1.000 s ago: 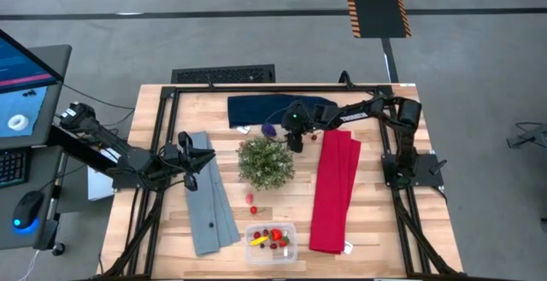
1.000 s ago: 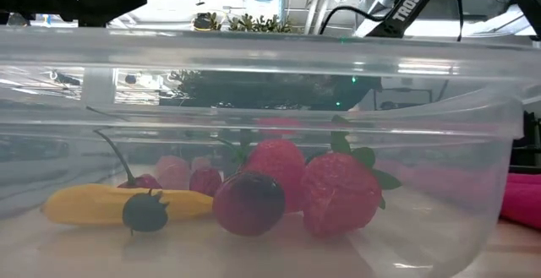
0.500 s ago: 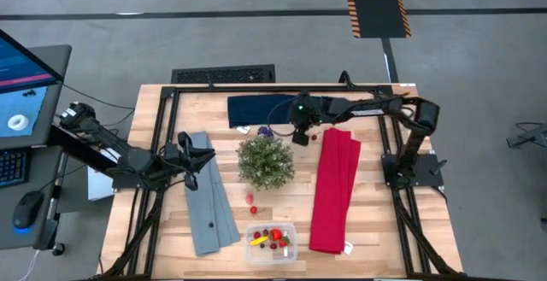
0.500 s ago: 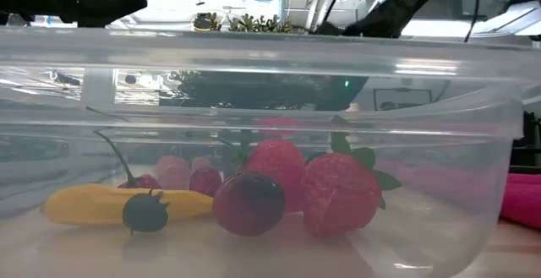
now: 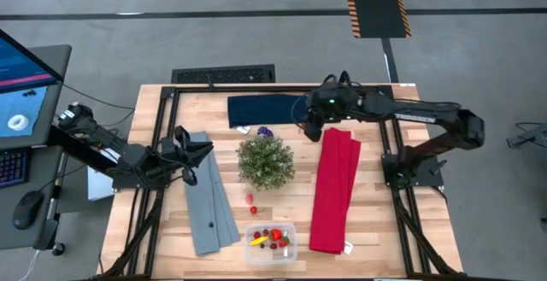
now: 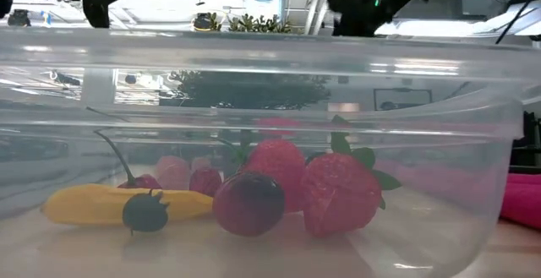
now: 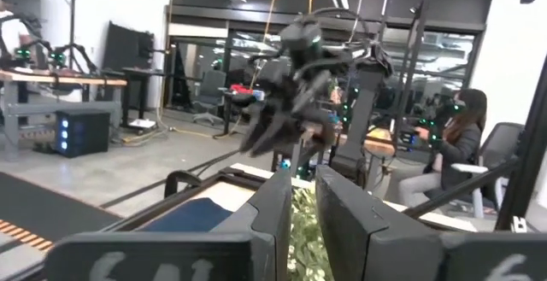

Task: Pick and placing Produce into tupperware
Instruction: Put the grapes into the transparent container

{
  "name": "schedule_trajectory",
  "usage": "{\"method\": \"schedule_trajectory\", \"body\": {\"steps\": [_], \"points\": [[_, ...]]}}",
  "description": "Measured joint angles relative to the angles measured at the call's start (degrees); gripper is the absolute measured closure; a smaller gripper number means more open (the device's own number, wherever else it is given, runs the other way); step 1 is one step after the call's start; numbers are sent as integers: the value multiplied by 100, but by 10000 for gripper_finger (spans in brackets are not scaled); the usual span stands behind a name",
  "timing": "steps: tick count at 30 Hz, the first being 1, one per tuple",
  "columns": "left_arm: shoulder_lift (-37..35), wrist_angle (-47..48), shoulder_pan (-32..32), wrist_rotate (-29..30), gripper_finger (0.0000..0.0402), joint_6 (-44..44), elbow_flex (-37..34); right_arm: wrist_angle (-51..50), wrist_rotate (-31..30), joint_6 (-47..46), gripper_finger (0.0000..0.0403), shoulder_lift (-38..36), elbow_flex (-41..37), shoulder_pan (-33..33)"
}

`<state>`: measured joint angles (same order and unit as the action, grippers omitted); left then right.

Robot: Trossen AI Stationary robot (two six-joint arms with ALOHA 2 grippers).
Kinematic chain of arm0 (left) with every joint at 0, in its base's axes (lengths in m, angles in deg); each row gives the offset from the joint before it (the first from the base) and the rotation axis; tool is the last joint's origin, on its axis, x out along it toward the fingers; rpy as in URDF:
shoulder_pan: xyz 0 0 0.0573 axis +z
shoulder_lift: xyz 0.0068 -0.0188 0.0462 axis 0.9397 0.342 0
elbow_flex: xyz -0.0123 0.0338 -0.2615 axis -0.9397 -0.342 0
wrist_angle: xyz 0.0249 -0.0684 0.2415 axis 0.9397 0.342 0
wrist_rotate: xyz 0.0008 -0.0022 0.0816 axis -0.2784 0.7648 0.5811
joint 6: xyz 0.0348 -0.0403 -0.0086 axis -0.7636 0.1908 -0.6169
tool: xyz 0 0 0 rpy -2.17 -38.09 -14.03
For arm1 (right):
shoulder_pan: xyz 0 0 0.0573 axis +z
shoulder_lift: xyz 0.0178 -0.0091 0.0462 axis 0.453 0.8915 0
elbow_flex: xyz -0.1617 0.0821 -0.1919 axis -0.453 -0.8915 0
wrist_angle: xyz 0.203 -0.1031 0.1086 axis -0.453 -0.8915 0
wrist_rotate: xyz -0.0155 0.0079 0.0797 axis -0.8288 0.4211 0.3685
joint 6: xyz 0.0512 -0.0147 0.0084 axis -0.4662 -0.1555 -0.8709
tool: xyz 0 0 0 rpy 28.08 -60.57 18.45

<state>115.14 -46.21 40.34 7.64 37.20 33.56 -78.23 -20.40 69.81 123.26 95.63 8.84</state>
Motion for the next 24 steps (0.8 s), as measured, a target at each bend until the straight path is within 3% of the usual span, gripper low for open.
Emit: {"method": "schedule_trajectory", "body": {"steps": [5,7,13,17,24], "points": [[2,70,84,0,354,-101,0,899,2,-1451,285,-345,36,174],[0,257,79,9,354,-111,0,825,2,-2014,285,-329,183,200],[-1,1251,-116,-70,354,174,-2,611,207,-2462,285,100,920,134],[2,1716,-133,-452,354,336,-2,182,304,-2866,285,725,1984,-13],[3,2187,-133,-1243,354,753,-2,-2069,887,-3275,287,2178,4376,-292]]}}
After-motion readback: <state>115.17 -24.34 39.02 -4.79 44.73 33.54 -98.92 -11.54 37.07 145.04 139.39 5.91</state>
